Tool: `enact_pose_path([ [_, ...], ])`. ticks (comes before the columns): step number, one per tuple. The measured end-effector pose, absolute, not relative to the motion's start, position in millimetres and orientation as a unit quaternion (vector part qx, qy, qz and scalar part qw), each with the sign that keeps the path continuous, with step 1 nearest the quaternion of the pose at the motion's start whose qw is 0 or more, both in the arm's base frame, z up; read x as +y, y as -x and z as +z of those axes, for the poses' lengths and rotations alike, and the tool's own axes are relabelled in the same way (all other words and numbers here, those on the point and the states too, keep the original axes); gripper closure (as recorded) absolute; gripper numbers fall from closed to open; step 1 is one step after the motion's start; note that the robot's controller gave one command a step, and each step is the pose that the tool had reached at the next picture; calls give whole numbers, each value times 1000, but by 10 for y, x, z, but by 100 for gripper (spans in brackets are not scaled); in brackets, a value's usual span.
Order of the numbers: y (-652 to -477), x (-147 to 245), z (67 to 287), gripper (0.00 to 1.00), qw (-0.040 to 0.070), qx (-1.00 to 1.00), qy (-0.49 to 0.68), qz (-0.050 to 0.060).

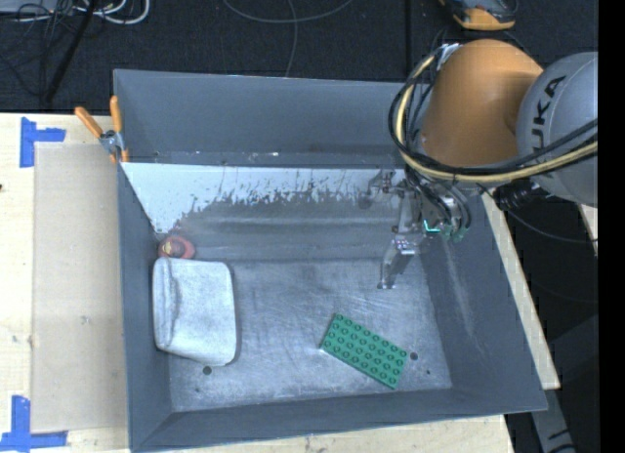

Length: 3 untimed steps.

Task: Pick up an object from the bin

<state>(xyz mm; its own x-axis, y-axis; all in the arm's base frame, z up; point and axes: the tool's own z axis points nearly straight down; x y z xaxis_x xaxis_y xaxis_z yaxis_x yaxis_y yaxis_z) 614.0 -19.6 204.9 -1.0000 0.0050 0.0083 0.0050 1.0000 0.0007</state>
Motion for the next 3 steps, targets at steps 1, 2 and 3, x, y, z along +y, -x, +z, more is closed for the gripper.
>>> enact_pose_path([
  [1,-5486,581,1497,0,6,-999,-35,-2],
  [2,-4974,169,1010,0,4,-996,-90,0],
  [3,-5194,-320,710,0,-2,-988,-152,-1],
])
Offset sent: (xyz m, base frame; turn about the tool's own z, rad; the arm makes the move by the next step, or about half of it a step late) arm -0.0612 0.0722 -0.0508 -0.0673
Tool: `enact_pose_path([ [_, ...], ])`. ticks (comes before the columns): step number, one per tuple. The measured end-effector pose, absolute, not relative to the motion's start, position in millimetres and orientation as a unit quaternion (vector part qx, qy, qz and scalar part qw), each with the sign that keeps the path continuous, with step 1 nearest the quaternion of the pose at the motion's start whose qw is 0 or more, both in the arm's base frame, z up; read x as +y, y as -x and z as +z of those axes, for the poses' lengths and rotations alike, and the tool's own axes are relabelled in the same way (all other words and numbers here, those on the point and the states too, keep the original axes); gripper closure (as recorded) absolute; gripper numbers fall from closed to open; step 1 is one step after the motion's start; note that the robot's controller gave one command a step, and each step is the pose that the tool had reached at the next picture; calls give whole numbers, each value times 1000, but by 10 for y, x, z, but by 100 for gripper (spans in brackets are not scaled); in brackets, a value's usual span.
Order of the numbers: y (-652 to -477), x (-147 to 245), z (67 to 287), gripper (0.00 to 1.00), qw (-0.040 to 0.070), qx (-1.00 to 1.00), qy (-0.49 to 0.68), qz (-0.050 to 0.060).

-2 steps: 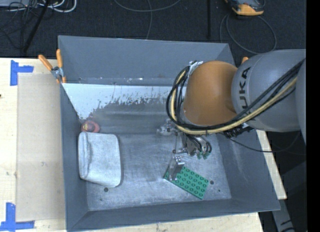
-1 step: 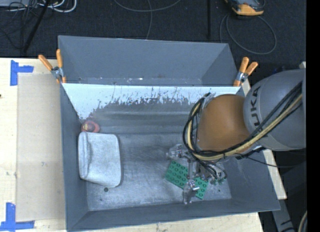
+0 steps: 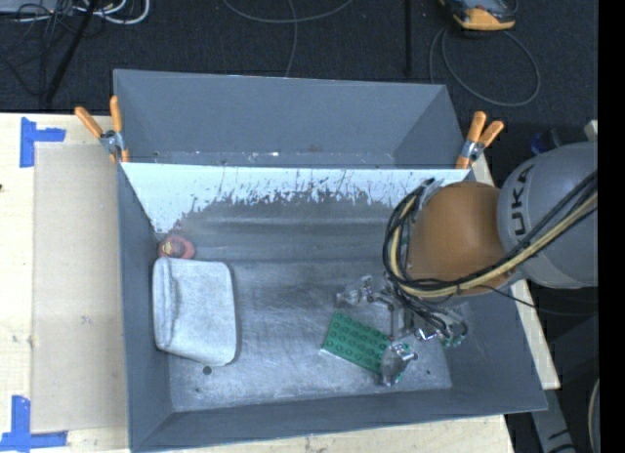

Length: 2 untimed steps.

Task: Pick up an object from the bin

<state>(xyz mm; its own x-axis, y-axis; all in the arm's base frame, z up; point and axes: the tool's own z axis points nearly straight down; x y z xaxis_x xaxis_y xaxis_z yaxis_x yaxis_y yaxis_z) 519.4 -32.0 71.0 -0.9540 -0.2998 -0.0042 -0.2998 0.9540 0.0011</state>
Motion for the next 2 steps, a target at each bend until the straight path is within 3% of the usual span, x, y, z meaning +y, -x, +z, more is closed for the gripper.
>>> enact_pose_path([
  [1,-5224,-316,751,100,7,988,151,0],
  [2,-5312,-281,2097,100,4,985,175,-1],
])
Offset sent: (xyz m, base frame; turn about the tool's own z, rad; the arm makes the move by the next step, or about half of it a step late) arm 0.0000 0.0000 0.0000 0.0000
